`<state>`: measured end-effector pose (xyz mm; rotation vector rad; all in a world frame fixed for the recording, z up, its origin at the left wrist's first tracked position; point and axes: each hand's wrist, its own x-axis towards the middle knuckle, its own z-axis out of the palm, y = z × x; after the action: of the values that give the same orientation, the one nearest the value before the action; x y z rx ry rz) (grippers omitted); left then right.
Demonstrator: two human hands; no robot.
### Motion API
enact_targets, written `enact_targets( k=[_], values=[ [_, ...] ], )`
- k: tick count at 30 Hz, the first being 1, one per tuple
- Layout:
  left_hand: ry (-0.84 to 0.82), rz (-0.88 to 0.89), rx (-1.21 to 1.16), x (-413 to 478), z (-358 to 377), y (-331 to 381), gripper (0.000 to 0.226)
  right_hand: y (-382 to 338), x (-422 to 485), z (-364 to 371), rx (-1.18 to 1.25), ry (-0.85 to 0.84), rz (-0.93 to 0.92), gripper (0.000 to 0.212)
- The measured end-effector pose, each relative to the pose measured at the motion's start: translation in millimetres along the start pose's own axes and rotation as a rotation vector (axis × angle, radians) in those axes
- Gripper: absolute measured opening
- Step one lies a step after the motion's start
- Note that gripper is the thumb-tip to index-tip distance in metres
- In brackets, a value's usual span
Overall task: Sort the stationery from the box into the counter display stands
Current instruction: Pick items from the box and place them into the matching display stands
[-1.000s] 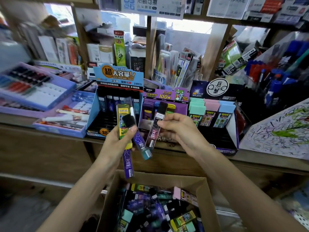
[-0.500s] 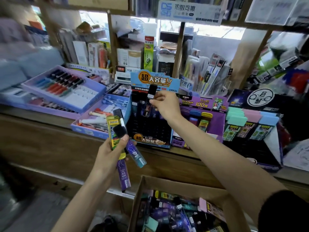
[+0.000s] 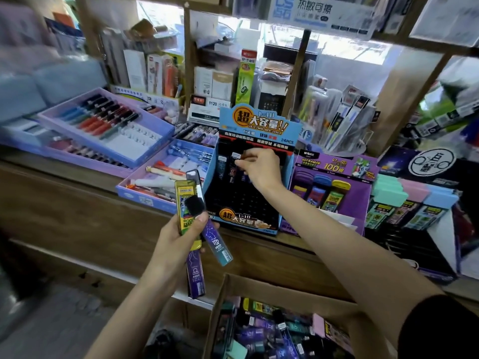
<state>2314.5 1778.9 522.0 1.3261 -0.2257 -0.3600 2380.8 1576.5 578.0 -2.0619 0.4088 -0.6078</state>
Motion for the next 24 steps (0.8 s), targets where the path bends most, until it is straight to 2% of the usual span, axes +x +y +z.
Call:
enact_targets(
  k=[7, 10, 12, 13, 15, 17, 19, 21, 24],
  values=[
    [-0.018, -0.012, -0.024, 3, 5, -3, 0.038, 7, 1, 11, -0.126, -0.030, 0.004, 0.013],
    [-0.035, -0.009, -0.021, 3, 7, -3, 0.038, 5, 1, 7, -0.291, -0.112, -0.004, 0.029],
    [-0.042, -0.006, -0.023, 2, 8, -4, 0.037, 2, -6, 1, -0.343, -0.136, -0.013, 0.033],
    [-0.046, -0.004, -0.021, 2, 9, -4, 0.036, -1, -12, -3, -0.324, -0.138, -0.033, 0.034],
    [-0.063, -0.004, -0.014, 2, 10, -5, 0.035, -7, -30, -12, -0.123, -0.202, -0.027, 0.031],
    [-0.088, -0.007, 0.007, 3, 13, -5, 0.037, -15, -49, -21, 0.150, -0.359, 0.077, 0.028],
    [-0.126, -0.013, 0.027, 2, 18, -5, 0.039, -17, -63, -28, 0.311, -0.498, 0.205, 0.030],
    [-0.173, -0.013, 0.024, 0, 24, -5, 0.041, -15, -73, -32, 0.307, -0.556, 0.219, 0.031],
    [-0.212, -0.007, 0.021, -4, 34, -6, 0.045, -10, -84, -41, 0.335, -0.494, 0.195, 0.020]
  ],
)
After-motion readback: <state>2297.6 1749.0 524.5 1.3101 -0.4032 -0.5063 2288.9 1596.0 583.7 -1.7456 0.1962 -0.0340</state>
